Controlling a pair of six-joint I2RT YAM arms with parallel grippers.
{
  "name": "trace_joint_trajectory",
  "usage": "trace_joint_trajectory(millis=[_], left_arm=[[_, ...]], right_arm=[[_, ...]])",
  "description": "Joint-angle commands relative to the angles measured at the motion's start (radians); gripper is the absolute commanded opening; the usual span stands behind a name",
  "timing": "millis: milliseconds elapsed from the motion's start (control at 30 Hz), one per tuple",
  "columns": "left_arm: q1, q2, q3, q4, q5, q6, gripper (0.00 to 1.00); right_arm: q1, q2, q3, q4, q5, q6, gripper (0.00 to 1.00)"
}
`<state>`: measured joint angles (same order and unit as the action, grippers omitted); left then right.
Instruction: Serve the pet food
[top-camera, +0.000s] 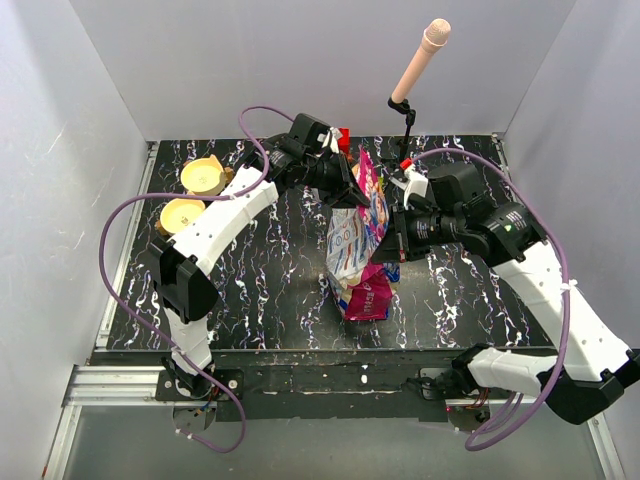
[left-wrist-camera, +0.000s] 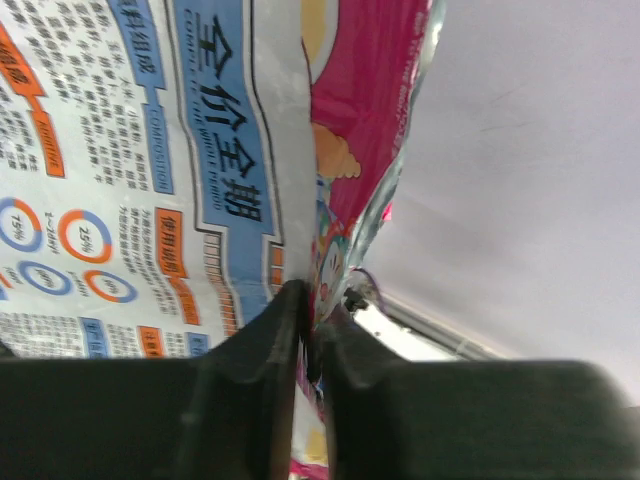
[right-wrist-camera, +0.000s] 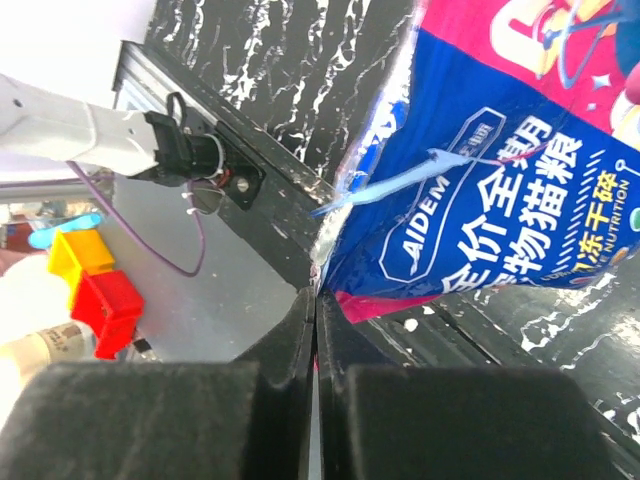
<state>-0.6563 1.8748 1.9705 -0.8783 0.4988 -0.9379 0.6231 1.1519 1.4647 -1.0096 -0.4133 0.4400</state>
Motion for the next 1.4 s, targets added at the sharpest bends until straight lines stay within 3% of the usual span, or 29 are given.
trace_joint_trajectory(millis=[0,67,133,200,400,700,1067,1133,1267,1367], left_arm=[[-0.005,-0.062,0.088,0.009,0.037,0.004,0.30],[-0.014,-0.098,0.077,-0.048,-0.002,0.024,0.55],[-0.029,-0.149,0.033,-0.071,-0.025,0.022,0.64],[-0.055,-0.195,-0.021,-0.071,-0.035,0.010,0.65],[-0.129,-0.218,-0.029,-0.140,-0.072,0.028,0.38],[-0.186,-0.207,-0.013,-0.169,-0.109,0.024,0.19],[-0.186,-0.250,-0.039,-0.185,-0.163,0.002,0.39],[-0.186,-0.223,-0.018,-0.188,-0.135,0.011,0.37],[-0.186,-0.189,0.042,-0.238,-0.163,0.028,0.19],[-0.184,-0.238,0.010,-0.223,-0.203,0.013,0.27]], right_arm=[[0.001,-0.030,-0.047,0.061,-0.033,-0.007,0.01],[0.001,-0.052,-0.078,0.092,-0.042,0.000,0.01],[0.001,-0.072,-0.107,0.144,-0.070,0.015,0.01],[0.001,-0.092,-0.133,0.190,-0.085,0.031,0.01],[-0.052,-0.136,-0.220,0.308,-0.156,0.086,0.01],[-0.151,-0.158,-0.284,0.391,-0.271,0.155,0.01],[-0.154,-0.152,-0.282,0.375,-0.280,0.144,0.01],[-0.154,-0.149,-0.282,0.375,-0.286,0.144,0.01],[-0.154,-0.150,-0.282,0.375,-0.285,0.146,0.01],[-0.154,-0.153,-0.283,0.370,-0.285,0.143,0.01]])
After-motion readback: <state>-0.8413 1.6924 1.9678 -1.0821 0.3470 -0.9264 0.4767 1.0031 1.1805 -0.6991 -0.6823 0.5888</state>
